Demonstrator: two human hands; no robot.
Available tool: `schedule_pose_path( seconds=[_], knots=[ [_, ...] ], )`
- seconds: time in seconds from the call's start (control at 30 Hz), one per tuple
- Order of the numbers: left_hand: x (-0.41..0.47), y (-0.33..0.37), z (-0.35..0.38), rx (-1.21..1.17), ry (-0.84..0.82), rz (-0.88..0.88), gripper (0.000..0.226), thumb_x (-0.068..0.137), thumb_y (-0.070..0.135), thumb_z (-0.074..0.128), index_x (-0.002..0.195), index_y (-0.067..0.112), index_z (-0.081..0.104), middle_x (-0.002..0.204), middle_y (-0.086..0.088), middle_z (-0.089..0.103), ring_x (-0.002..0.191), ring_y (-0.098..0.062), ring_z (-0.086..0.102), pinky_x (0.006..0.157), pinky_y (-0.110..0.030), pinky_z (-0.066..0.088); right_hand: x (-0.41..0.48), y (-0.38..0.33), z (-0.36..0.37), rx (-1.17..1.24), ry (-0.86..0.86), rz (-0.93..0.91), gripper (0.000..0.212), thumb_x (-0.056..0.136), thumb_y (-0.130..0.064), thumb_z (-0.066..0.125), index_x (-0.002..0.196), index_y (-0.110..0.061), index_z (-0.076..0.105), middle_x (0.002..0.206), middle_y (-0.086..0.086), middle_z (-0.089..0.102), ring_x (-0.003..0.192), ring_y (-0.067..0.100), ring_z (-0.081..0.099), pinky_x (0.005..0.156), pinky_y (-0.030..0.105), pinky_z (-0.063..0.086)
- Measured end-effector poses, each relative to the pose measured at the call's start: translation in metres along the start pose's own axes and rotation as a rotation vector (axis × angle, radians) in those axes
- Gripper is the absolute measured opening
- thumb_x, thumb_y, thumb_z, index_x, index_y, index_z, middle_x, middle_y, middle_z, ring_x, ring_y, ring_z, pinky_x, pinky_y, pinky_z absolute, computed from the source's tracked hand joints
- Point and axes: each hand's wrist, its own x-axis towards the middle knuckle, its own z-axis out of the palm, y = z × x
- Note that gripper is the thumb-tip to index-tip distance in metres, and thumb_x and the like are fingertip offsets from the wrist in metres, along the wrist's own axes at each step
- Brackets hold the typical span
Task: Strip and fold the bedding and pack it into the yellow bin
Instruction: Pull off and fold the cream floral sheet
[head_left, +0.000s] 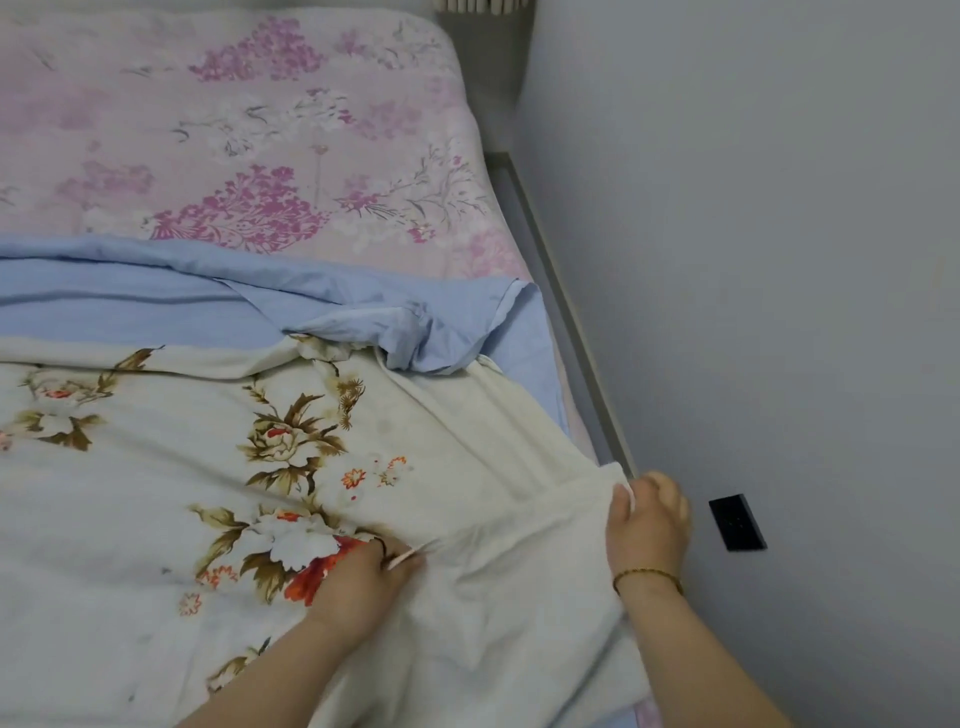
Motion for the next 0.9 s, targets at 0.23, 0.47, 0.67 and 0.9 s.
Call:
schedule_pose_path(
  seconds=[0.23, 0.47, 0.67, 0.9],
  knots=[
    [0.091, -0.014, -0.049, 0.159, 0.238, -0.005, 0.047, 0.092, 0.029, 0.052, 0.136, 0.016, 0.041, 0.145, -0.001, 0.035, 0.129, -0.018, 0.041, 0.108, -0.027, 0.032, 0.059, -0.080, 0.113, -0.242, -0.072, -0.423, 0.049, 0.077, -0.032, 0.051, 0.119, -0.010, 0.057, 0.133, 0.022, 0.051, 0.130, 0.030, 0.027, 0.115, 0.029, -0.009],
    [0.213, 0.016, -0.107, 0.513, 0.622, 0.451, 0.089, 0.058, 0.023, 0.083, 0.133, 0.012, 0.037, 0.130, -0.024, 0.052, 0.073, -0.034, 0.069, 0.046, -0.032, 0.050, 0.090, -0.085, 0.198, -0.264, -0.028, -0.502, 0.061, 0.095, -0.046, -0.001, 0.124, -0.014, 0.042, 0.134, 0.011, 0.040, 0.144, 0.010, -0.012, 0.116, 0.036, -0.004],
    [0.291, 0.098, -0.140, 0.934, 0.192, 0.318, 0.039, 0.089, 0.015, 0.051, 0.126, 0.026, 0.053, 0.123, -0.003, 0.058, 0.103, -0.026, 0.057, 0.075, -0.029, 0.044, 0.098, -0.076, 0.217, -0.219, 0.021, -0.531, 0.055, 0.094, -0.046, 0.006, 0.121, -0.015, 0.043, 0.149, 0.006, 0.025, 0.144, 0.009, -0.008, 0.116, 0.034, -0.002],
    [0.412, 0.147, -0.230, -0.368, 0.256, -0.035, 0.031, 0.099, 0.012, 0.025, 0.083, 0.005, 0.050, 0.115, -0.018, 0.060, 0.073, -0.017, 0.045, 0.081, -0.031, 0.047, 0.101, -0.073, 0.226, -0.210, 0.130, -0.583, 0.046, 0.094, -0.046, 0.008, 0.131, -0.026, 0.027, 0.157, -0.006, -0.009, 0.145, 0.010, -0.006, 0.118, 0.033, -0.003]
  ],
)
